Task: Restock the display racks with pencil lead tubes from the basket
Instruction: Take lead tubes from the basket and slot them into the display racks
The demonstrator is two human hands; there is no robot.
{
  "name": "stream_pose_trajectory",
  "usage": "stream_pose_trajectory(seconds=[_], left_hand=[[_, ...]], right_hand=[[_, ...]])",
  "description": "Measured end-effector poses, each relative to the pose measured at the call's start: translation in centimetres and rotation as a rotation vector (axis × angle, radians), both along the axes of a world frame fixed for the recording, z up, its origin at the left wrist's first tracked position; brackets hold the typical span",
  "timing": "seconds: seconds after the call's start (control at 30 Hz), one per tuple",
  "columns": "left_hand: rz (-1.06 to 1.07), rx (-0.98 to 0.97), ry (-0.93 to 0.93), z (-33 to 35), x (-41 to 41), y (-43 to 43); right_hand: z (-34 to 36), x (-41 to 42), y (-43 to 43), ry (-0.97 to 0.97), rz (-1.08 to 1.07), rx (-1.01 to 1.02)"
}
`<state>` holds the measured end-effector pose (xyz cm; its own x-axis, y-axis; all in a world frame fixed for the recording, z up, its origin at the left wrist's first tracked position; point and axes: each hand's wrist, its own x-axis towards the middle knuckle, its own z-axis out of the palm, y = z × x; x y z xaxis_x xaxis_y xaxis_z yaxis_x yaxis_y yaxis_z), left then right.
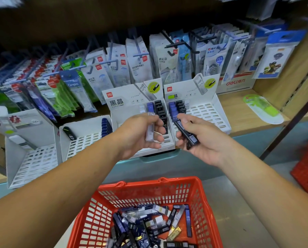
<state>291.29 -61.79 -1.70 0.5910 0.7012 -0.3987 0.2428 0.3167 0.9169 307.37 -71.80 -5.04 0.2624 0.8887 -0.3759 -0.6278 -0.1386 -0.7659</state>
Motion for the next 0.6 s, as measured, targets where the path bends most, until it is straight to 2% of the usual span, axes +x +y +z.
stream_pose_trajectory(seconds=[0.13,0.37,0.53,0.6], left_hand=[[-0.035,0.052,0.065,0.2,0.5,0.3],[-0.065,0.011,-0.003,-0.1,1.9,0.1],[-0.085,0.084,0.136,-0.6,2.0,0.3],[-0.047,0.128,0.136,-0.8,2.0,0.2]], right_hand=[[0.0,0.0,-0.1,-0.073,-0.020,0.019],[0.0,0.3,-0.6,-0.201,-0.037,0.055],[-0.8,0.9,-0.7,-0.164,-0.032,0.040],[-1.2,1.2,-0.9,-0.125,-0.030,0.016]])
